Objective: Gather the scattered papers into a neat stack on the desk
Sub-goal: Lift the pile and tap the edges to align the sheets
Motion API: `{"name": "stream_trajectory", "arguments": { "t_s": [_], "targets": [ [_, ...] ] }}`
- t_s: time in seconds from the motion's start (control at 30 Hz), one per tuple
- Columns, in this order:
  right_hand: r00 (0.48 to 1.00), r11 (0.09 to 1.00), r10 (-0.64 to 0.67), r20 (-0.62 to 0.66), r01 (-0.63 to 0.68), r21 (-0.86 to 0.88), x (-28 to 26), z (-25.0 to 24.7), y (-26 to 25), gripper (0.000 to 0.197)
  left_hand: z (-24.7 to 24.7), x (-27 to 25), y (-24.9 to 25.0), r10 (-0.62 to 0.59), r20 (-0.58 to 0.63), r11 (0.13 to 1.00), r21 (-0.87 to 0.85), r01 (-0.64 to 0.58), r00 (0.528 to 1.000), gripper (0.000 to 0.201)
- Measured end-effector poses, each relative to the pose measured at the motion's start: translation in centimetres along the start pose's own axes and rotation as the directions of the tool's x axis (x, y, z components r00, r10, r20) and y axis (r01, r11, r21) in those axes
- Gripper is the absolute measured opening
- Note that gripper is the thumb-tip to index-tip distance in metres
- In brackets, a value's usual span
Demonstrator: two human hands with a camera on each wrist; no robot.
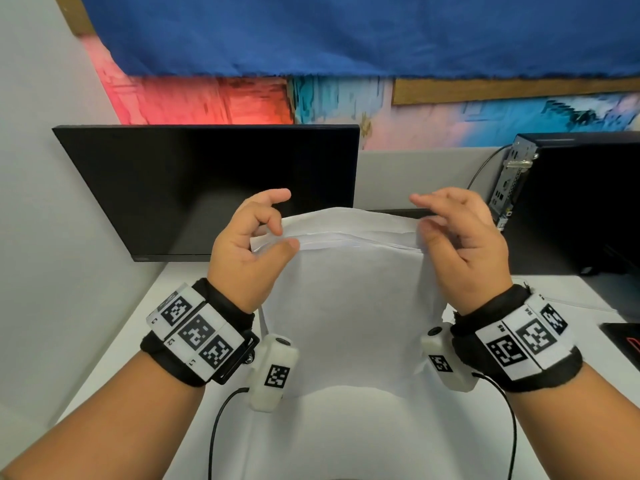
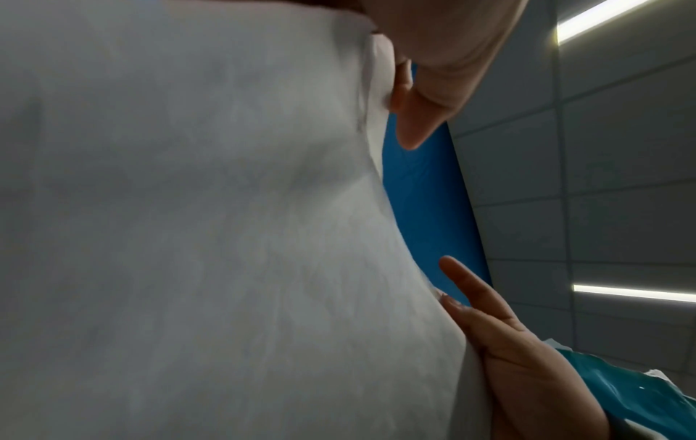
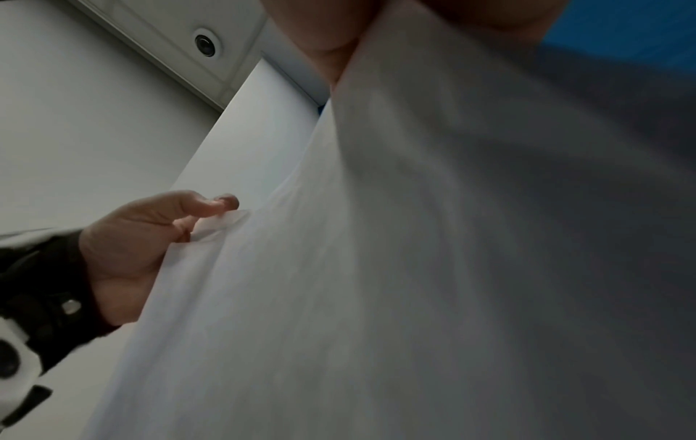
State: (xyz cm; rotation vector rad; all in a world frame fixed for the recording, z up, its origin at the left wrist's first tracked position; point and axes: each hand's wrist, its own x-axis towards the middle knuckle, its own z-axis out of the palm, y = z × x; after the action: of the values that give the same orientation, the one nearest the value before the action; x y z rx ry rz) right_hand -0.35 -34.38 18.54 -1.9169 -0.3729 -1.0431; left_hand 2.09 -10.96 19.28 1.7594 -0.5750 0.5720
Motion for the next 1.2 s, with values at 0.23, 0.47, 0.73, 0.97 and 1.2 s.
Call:
{"name": "stream_trajectory", "arguments": {
  "t_s": [0.23,0.47,0.73,0.97,1.2],
  "targets": [
    [0.996,0.997,0.066,0.065,-0.068,0.029,0.2,0.1,0.3,0.020,-0.2,-0.2,-0.7,-0.047,0.017,0.995,-0.093,0.048,0.999,0.033],
    [0.938,0.935,0.274,0.214,-0.312,0.169,-0.5,-1.1,3.0,0.091,-0.1,-1.5,-2.9,-0.267,-0.045,0.961,-0.089,0.262,0.963,0.036],
    [0.771,0.640,0.586,0.250,-0.629,0.441,-4.1,0.6,3.2,0.031,1.3,-2.3,-2.3,-0.353,-0.001,0.923,-0.161,0.348,0.936,0.057],
    [0.802,0.671,0.565,0.195,-0.584,0.458,-4.5,0.3,2.4,0.034,1.1,-1.9,-0.2,-0.217,-0.091,0.943,-0.278,0.184,0.972,0.038],
    [0.771,0.610,0.574,0.274,-0.627,0.485,-4.4,-0.2,2.6,0.034,1.0,0.0,-0.3,-0.369,-0.190,0.913,-0.256,0.317,0.910,0.027]
  ]
}}
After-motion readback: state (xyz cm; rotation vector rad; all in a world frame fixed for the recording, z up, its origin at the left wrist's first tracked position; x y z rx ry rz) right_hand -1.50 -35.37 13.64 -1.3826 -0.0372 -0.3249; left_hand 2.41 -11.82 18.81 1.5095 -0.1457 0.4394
